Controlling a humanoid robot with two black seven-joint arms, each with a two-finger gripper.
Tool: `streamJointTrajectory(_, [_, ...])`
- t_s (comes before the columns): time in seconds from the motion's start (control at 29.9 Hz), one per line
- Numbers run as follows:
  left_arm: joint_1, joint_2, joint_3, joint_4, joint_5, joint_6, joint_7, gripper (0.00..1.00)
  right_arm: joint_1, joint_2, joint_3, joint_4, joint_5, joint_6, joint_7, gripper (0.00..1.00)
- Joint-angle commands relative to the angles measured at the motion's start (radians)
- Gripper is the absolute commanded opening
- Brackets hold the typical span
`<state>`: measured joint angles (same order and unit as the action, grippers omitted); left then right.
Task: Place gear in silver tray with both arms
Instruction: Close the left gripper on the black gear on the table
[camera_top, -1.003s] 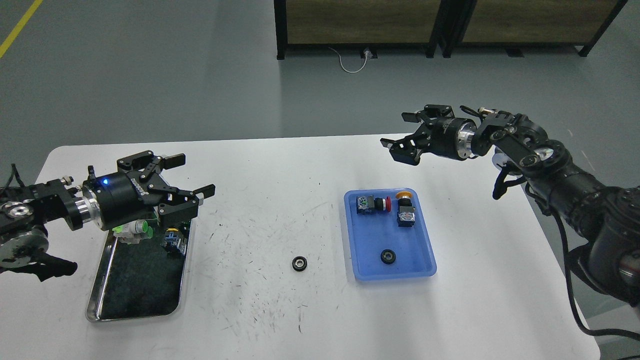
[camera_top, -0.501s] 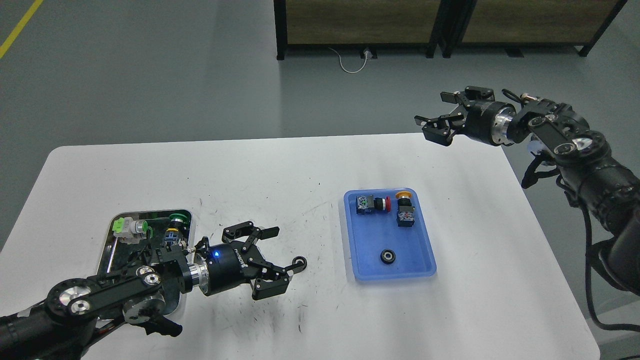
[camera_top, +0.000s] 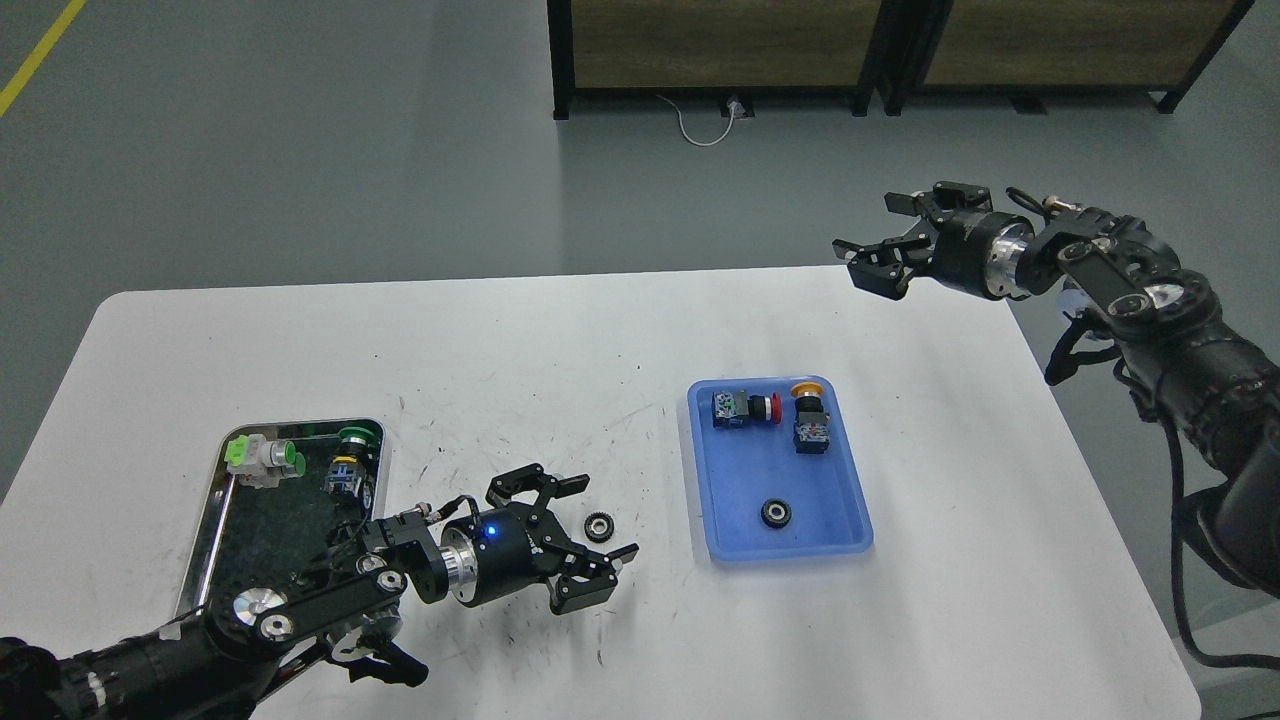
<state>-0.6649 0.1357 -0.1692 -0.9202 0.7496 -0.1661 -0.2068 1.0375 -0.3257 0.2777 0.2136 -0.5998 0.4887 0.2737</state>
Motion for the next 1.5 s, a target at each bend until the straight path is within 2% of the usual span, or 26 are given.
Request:
streamJointTrajectory(0.0, [0.005,-0.002,0.004,0.009,0.0,0.019,-0.008,0.98,-0.001,-0.001,0.0,0.0,0.0,0.0,0.001,0.85])
streamJointTrajectory(0.17, [0.005,-0.024,0.03,0.032,-0.001,0.046,-0.009,0.98,-0.001,-0.001,0.0,0.0,0.0,0.0,0.001,0.85])
streamJointTrajectory(0.43, [0.013,-0.099,0.036,0.13,-0.006,0.051,-0.017,0.97,-0.005,0.0,0.0,0.0,0.0,0.0,0.001,0.85])
streamJointTrajectory(0.6, [0.013,-0.104,0.036,0.139,-0.015,0.046,-0.019,0.94,-0.011,-0.004,0.0,0.0,0.0,0.0,0.002,0.85])
streamJointTrajectory(0.94, [0.011,-0.093,0.034,0.139,-0.018,0.039,-0.019,0.76,-0.02,-0.006,0.0,0.0,0.0,0.0,0.007,0.85])
streamJointTrajectory(1.47, [0.005,-0.084,0.037,0.139,-0.018,0.04,-0.014,0.4,-0.022,-0.007,0.0,0.0,0.0,0.0,0.013,0.85])
